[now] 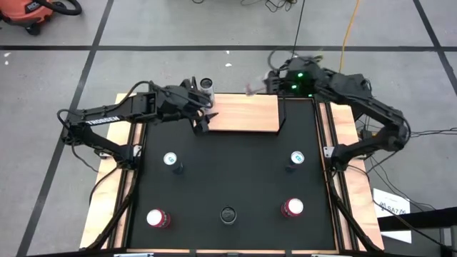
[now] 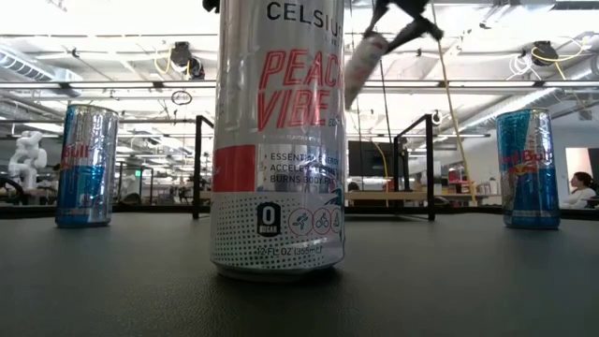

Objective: Place canned beverage on shelf
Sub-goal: Put the top white-pink soda can on the shelf

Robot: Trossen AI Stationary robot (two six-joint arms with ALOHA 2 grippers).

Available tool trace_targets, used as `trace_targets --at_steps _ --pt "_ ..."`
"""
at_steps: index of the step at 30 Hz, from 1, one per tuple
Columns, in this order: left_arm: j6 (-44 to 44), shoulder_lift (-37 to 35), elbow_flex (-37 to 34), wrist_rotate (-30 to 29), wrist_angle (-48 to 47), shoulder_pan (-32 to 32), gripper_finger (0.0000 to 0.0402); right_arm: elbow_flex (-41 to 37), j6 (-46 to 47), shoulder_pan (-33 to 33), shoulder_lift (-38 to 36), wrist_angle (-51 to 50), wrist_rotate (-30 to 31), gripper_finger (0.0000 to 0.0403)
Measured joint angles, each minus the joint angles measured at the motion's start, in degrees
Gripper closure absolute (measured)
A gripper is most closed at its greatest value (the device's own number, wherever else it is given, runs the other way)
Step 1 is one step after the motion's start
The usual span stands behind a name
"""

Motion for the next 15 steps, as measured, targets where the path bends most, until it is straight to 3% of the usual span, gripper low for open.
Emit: trace_targets --at_steps 4,9,15 --pt "6.6 1.3 0.2 0.2 6.6 1.1 0.0071 0.0 3.2 3.2 3.6 3.4 0.3 0.0166" --pt "7.4 4.8 0.1 4.9 8.4 2.5 0.0041 0.0 5.4 6.0 5.9 9.4 0.2 0.0165" --pt "8.8 8.4 0.1 3.0 10.7 3.0 0.0004 0.0 6.7 8.6 7.1 12.6 0.1 0.0165"
